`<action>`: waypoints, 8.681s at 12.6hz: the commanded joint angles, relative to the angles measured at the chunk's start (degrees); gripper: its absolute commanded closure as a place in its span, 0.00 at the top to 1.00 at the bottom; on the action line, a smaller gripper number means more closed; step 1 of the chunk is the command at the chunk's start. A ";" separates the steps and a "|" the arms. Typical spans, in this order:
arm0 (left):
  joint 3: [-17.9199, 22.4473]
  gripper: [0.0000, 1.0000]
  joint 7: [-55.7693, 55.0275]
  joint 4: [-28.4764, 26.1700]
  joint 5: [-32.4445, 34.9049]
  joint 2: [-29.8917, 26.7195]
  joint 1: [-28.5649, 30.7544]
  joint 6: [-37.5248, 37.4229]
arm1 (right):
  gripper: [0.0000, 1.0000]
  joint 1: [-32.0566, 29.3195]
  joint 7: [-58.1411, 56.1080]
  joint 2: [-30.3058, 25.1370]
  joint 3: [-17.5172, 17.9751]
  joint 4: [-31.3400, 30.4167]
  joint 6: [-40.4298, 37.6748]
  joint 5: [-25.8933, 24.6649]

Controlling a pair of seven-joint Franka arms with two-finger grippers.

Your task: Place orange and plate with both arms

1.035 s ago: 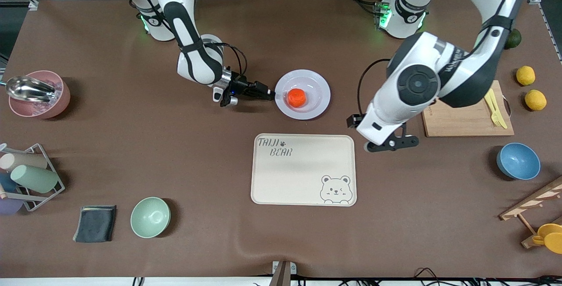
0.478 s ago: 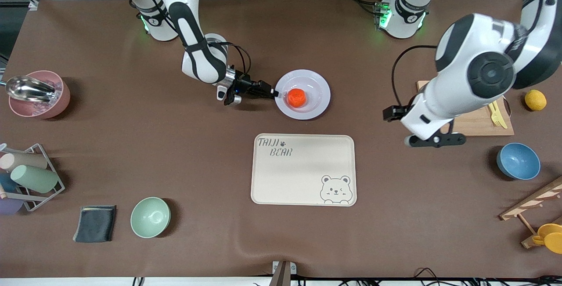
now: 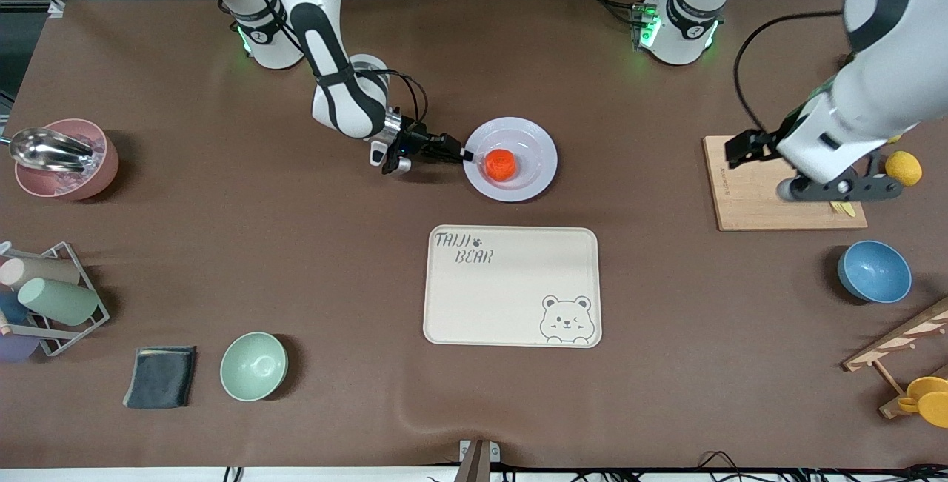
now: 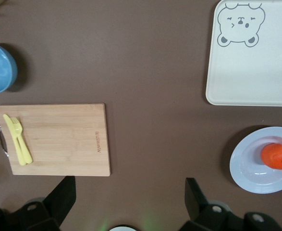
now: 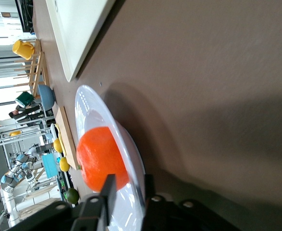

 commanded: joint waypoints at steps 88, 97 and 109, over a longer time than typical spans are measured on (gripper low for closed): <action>2.47 1.00 7.63 2.88 -0.56 -5.95 3.22 -4.97 | 1.00 -55.71 60.33 -20.53 2.60 49.10 -48.23 -131.67; 2.47 1.00 7.55 2.88 -0.29 -5.95 3.22 -4.97 | 1.00 -55.27 60.25 -25.03 4.10 48.66 -49.21 -133.80; 2.64 1.00 7.37 2.88 -0.38 -5.78 3.22 -4.71 | 1.00 -54.92 60.16 -25.12 4.01 48.66 -49.11 -133.71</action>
